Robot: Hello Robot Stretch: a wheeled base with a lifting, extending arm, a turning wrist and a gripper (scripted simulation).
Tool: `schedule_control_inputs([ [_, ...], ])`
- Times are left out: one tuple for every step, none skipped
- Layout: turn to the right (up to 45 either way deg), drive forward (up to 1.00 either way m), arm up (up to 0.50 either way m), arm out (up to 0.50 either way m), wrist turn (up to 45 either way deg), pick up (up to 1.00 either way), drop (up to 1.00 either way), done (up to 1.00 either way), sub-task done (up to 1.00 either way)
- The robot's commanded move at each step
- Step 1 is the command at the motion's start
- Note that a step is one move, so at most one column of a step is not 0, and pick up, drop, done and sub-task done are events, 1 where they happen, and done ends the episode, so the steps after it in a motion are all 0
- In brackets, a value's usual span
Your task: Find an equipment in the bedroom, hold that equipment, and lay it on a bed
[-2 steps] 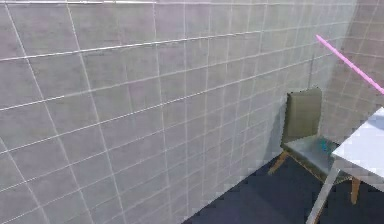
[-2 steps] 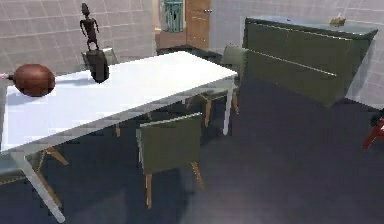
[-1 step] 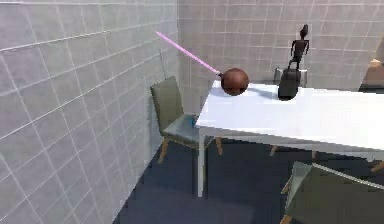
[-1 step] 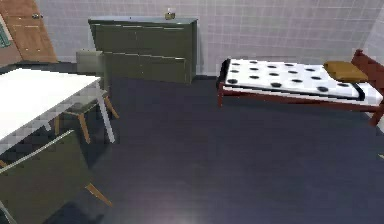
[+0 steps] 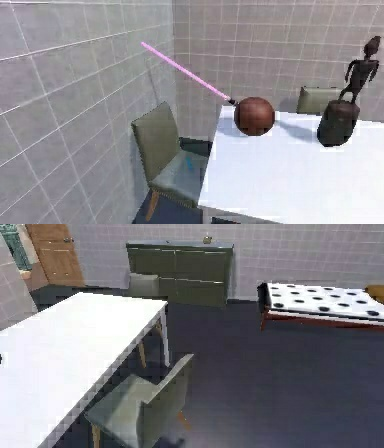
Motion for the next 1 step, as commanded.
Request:
schedule_control_inputs([
  [-45.0,0.0,0.0,0.0,0.0,0.0,0.0,0.0,0.0],
])
